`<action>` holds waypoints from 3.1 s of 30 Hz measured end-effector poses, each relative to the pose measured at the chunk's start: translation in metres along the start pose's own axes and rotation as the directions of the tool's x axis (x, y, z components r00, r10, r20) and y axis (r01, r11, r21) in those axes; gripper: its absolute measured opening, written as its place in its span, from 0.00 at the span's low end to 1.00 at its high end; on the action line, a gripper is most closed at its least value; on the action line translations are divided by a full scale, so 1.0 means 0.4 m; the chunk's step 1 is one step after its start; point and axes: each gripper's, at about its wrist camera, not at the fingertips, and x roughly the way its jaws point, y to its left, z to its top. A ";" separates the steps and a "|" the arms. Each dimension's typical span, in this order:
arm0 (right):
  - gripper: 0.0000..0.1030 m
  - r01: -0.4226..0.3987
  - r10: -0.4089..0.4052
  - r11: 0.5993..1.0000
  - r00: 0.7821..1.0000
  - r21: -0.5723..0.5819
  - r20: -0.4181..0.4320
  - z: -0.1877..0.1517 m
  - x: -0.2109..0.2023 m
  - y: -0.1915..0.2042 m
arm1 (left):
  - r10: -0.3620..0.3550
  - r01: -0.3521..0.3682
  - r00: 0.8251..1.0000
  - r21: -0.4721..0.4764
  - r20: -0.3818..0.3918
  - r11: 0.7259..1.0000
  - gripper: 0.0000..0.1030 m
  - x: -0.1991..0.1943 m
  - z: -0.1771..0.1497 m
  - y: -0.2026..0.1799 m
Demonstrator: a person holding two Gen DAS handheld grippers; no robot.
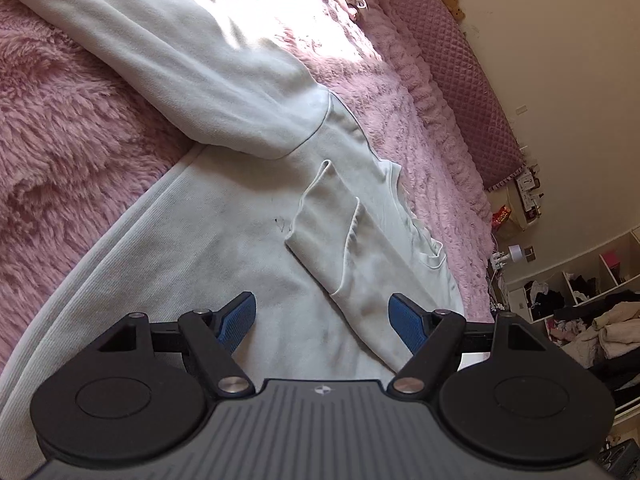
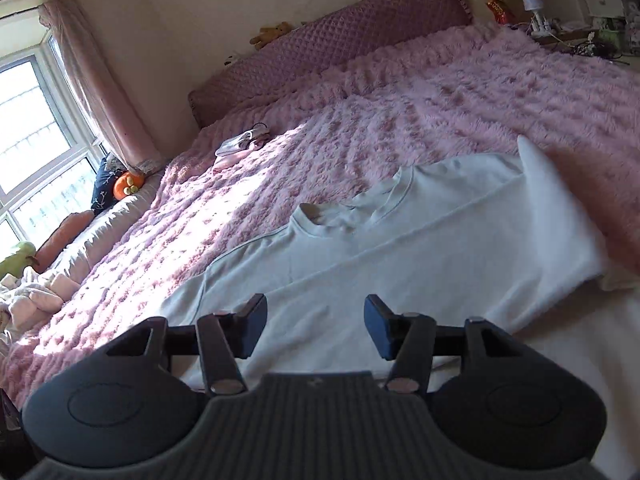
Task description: Fold small clothes
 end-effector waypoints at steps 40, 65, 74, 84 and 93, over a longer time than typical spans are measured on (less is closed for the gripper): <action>0.01 0.555 -0.641 0.489 0.752 -0.673 0.155 -0.110 0.094 -0.193 | -0.028 0.035 0.973 -0.029 0.230 0.999 0.06 0.062 0.050 0.074; 0.46 0.048 -0.077 0.821 0.997 -0.569 -0.027 -0.201 0.033 0.397 | 0.153 -0.034 0.819 -0.220 0.553 0.975 0.67 -0.561 0.204 0.386; 0.48 -0.074 0.015 0.767 0.995 -0.638 -0.098 -0.295 0.146 0.590 | 0.118 0.184 0.748 -0.375 0.653 0.909 0.69 -0.555 0.275 0.567; 0.48 -0.083 -0.011 0.776 0.989 -0.626 -0.145 -0.322 0.190 0.599 | 0.160 0.220 0.684 -0.411 0.711 0.885 0.69 -0.539 0.311 0.603; 0.48 -0.087 0.001 0.786 0.990 -0.612 -0.139 -0.300 0.171 0.585 | 0.162 0.176 0.701 -0.389 0.694 0.904 0.07 -0.549 0.327 0.591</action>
